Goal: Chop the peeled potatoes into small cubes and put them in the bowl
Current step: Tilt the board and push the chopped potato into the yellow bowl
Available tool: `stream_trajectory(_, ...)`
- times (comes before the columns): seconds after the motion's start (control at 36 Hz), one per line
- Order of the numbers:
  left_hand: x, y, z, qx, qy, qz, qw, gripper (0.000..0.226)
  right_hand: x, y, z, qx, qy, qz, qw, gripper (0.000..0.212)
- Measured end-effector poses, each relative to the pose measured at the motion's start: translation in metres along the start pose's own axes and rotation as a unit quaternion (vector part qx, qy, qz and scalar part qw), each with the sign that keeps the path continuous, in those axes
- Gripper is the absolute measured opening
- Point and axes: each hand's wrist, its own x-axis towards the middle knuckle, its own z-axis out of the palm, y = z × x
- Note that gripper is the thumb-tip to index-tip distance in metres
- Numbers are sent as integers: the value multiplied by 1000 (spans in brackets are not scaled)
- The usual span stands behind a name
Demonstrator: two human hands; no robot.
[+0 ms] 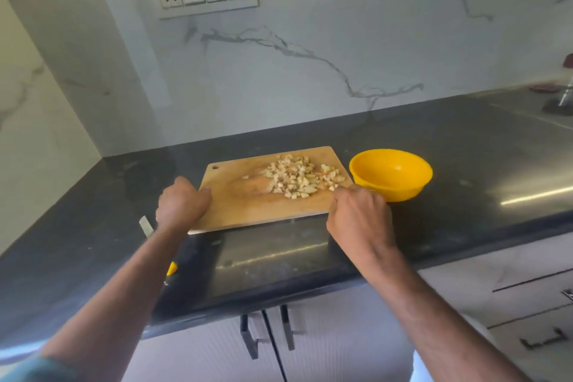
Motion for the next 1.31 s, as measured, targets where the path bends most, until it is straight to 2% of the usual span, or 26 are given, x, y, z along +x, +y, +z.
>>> stream_trajectory(0.08, 2, 2, -2, -32, -2, -12, 999, 31, -1, -3, 5, -27, -19, 13, 999, 13)
stream_trajectory(0.14, 4, 6, -4, -70, -13, -30, 997, 30, -2, -6, 5, -28, -19, 19, 999, 12)
stream_trajectory(0.28, 15, 15, -17, -198, -85, -89, 973, 26, -1, -3, 6, -13, 4, 14, 1000, 18)
stream_trajectory(0.36, 12, 23, -23, -201, -132, -108, 965, 26, 3, 0, 6, -7, 14, 1, 1000, 20)
stream_trajectory(0.47, 16, 24, -24, -205, -141, -118, 961, 30, 6, 0, 7, -2, 16, -19, 1000, 18)
stream_trajectory(0.58, 23, 20, -22, -239, -149, -127, 951, 20, 2, 1, 7, -1, 16, -35, 999, 19)
stream_trajectory(0.72, 27, 19, -18, -234, -117, -106, 959, 36, -1, 0, 5, 8, 20, -36, 999, 20)
stream_trajectory(0.83, 26, 12, -6, -272, -87, -116, 951, 37, -3, -2, 3, 13, 11, -27, 999, 19)
stream_trajectory(0.89, 24, 10, -3, -281, -76, -116, 950, 41, -4, -3, 0, 32, 42, -30, 998, 21)
stream_trajectory(1.0, 33, 8, -4, -294, -77, -123, 945, 46, 5, 1, -22, 114, 218, -72, 967, 24)
stream_trajectory(1.06, 37, 9, -8, -294, -71, -119, 946, 47, 23, 16, -34, 127, 238, -50, 962, 17)
stream_trajectory(1.11, 41, 9, -13, -292, -65, -113, 947, 47, 43, 38, -43, 130, 217, 55, 966, 17)
stream_trajectory(1.14, 44, 9, -16, -294, -61, -109, 948, 47, 52, 51, -44, 124, 179, 115, 969, 23)
stream_trajectory(1.19, 49, 9, -25, -295, -52, -101, 949, 50, 66, 71, -44, 111, 49, 205, 971, 36)
stream_trajectory(1.25, 56, 7, -34, -297, -47, -100, 949, 52, 71, 80, -42, 122, -48, 229, 965, 42)
stream_trajectory(1.31, 63, 5, -44, -307, -38, -106, 945, 54, 72, 78, -39, 119, -69, 209, 968, 37)
